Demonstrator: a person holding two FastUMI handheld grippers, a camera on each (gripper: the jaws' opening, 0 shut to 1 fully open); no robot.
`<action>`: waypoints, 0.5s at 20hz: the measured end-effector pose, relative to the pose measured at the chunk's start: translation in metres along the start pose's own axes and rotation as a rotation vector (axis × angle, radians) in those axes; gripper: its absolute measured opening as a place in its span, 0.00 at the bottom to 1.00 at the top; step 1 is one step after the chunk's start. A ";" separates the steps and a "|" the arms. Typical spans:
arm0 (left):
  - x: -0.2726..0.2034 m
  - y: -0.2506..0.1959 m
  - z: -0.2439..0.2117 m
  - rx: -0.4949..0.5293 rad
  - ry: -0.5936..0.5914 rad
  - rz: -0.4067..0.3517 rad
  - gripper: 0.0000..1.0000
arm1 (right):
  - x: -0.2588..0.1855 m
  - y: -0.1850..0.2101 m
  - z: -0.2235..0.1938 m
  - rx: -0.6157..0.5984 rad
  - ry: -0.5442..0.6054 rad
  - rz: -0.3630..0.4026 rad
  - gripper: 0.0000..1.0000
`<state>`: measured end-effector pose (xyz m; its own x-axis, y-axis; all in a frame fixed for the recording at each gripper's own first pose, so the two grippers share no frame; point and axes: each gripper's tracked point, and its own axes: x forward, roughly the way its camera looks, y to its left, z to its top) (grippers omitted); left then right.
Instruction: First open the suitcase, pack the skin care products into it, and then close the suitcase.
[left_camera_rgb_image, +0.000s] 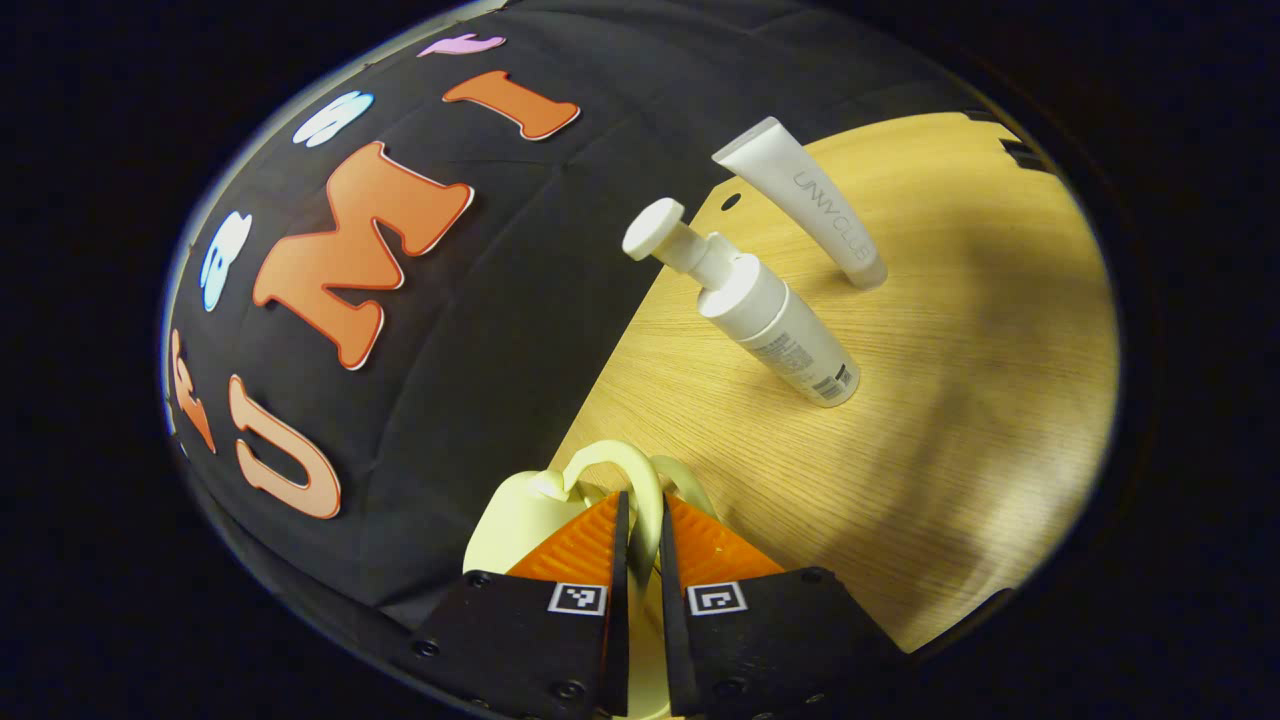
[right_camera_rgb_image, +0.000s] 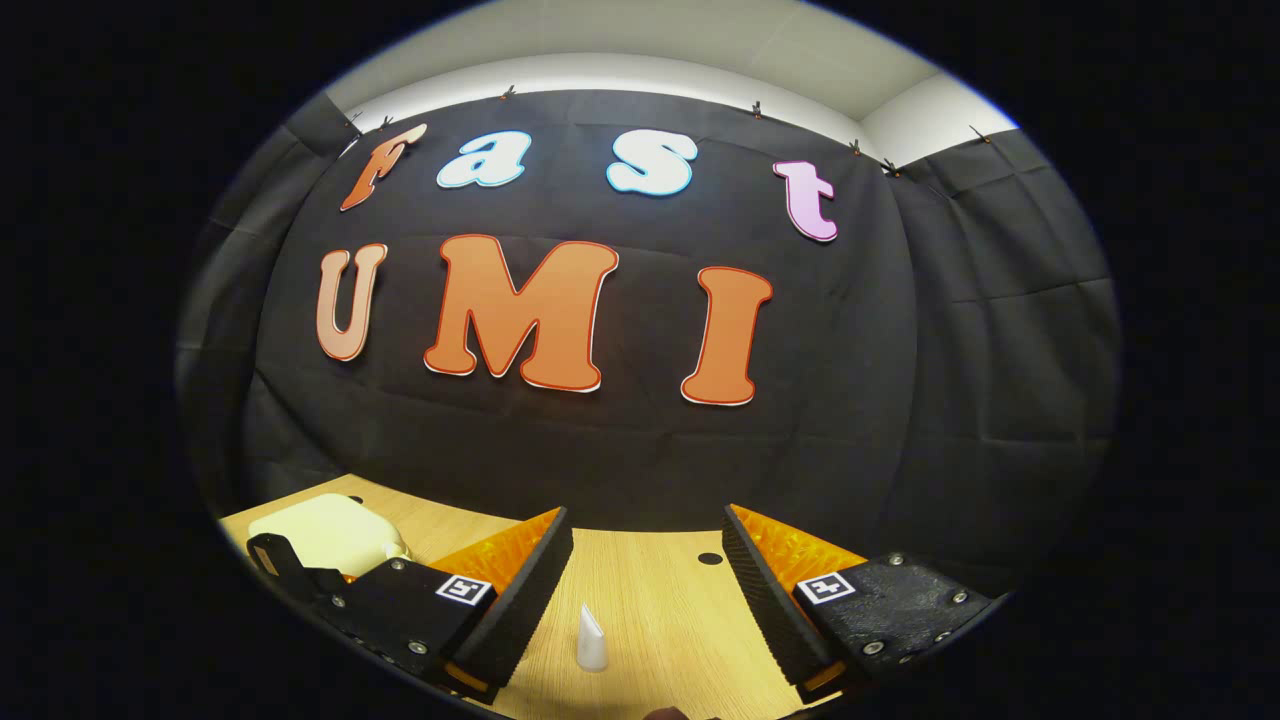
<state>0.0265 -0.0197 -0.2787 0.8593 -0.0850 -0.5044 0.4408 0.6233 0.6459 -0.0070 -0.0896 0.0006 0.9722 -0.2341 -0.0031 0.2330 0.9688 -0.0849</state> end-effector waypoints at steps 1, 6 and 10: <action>-0.003 0.006 0.002 -0.034 -0.001 0.003 0.14 | -0.001 0.001 -0.001 0.002 0.003 0.003 0.95; -0.028 0.062 0.013 -0.261 -0.030 0.061 0.13 | 0.000 0.012 0.001 -0.001 0.002 0.019 0.95; -0.036 0.128 0.016 -0.469 -0.047 0.156 0.08 | 0.004 0.023 0.008 -0.010 -0.010 0.040 0.95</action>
<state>0.0566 0.0505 -0.1689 0.9213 0.0091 -0.3887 0.1509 0.9131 0.3789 0.0022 -0.0676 0.0066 0.9808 -0.1948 0.0034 0.1942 0.9764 -0.0944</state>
